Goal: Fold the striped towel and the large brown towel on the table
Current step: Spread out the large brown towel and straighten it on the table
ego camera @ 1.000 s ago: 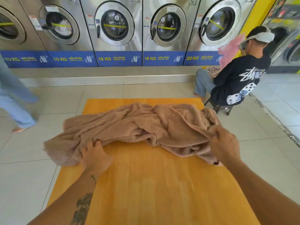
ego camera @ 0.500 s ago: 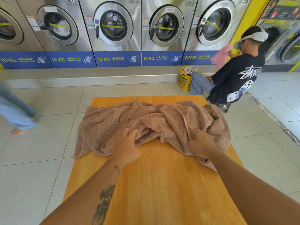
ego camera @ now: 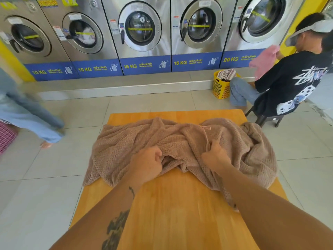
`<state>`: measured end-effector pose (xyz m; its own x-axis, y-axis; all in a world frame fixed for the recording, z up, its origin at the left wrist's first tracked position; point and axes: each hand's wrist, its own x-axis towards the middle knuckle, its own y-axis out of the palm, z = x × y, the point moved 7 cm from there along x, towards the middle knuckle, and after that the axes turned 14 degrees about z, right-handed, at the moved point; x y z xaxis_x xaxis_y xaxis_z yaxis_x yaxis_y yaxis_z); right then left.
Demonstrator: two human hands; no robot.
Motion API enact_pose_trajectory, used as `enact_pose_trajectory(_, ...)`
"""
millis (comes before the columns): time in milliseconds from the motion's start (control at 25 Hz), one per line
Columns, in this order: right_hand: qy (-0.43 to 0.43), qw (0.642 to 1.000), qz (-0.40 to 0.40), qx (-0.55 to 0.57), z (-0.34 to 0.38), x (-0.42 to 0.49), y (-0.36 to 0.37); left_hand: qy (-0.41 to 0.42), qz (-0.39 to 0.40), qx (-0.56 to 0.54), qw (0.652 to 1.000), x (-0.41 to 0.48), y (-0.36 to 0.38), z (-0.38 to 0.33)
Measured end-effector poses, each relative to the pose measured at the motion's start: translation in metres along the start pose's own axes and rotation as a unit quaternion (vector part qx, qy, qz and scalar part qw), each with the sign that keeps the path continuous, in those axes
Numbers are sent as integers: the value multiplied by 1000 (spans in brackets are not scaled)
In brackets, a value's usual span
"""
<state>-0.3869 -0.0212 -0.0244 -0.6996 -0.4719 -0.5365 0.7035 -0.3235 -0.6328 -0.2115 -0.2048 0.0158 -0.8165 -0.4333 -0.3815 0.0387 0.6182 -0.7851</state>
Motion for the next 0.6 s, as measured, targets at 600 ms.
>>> enact_pose_trajectory(600, -193, 968, 142, -80, 52, -118, 27, 207, 41, 313, 926, -13, 9, -30)
